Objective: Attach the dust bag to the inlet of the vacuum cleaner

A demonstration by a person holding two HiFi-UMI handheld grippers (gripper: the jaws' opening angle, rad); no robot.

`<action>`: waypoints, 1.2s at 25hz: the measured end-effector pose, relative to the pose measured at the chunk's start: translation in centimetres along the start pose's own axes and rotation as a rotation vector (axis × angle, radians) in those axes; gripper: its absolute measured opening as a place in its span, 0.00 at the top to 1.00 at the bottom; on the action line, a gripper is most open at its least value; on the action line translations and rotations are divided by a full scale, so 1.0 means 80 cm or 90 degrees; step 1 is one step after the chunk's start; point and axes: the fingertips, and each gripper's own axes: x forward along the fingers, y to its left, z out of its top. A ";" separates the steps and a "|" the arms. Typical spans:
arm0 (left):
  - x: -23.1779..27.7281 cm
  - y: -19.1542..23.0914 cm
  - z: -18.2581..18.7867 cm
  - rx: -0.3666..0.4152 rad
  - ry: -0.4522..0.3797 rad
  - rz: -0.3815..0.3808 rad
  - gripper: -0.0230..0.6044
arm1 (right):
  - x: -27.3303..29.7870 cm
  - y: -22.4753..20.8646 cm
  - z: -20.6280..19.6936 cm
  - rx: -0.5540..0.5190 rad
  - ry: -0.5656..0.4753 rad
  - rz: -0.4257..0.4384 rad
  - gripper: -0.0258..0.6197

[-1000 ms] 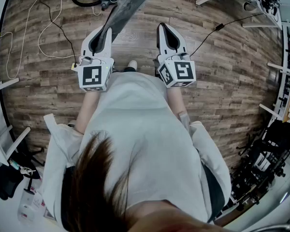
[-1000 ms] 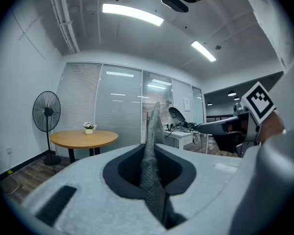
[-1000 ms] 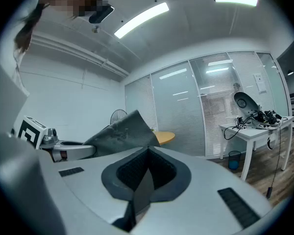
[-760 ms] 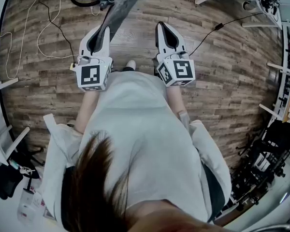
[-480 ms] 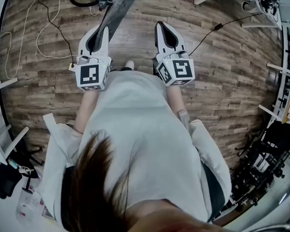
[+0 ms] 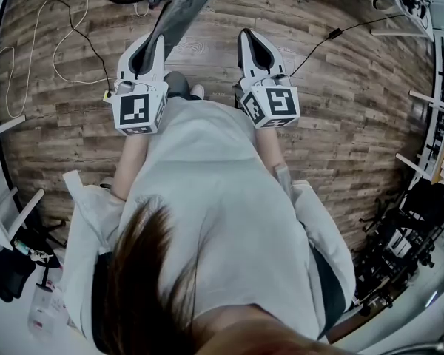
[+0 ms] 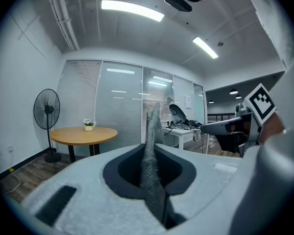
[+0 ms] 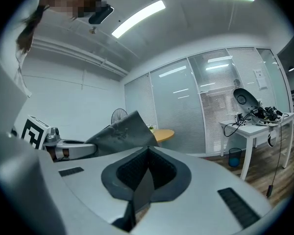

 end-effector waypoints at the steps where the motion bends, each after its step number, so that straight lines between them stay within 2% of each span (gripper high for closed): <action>1: 0.003 0.002 -0.001 0.000 0.002 -0.002 0.90 | 0.003 -0.002 -0.001 0.002 0.002 -0.003 0.96; 9: 0.052 0.043 -0.006 0.017 0.017 -0.018 0.90 | 0.054 -0.020 -0.002 0.021 0.012 -0.018 0.96; 20: 0.154 0.136 0.012 0.019 0.043 -0.061 0.90 | 0.179 -0.048 0.041 0.040 -0.012 -0.063 0.96; 25: 0.185 0.175 0.009 0.012 0.052 -0.057 0.90 | 0.218 -0.049 0.043 0.053 -0.010 -0.074 0.96; 30: 0.204 0.212 0.010 0.008 0.053 -0.038 0.90 | 0.248 -0.042 0.060 0.050 -0.026 -0.058 0.96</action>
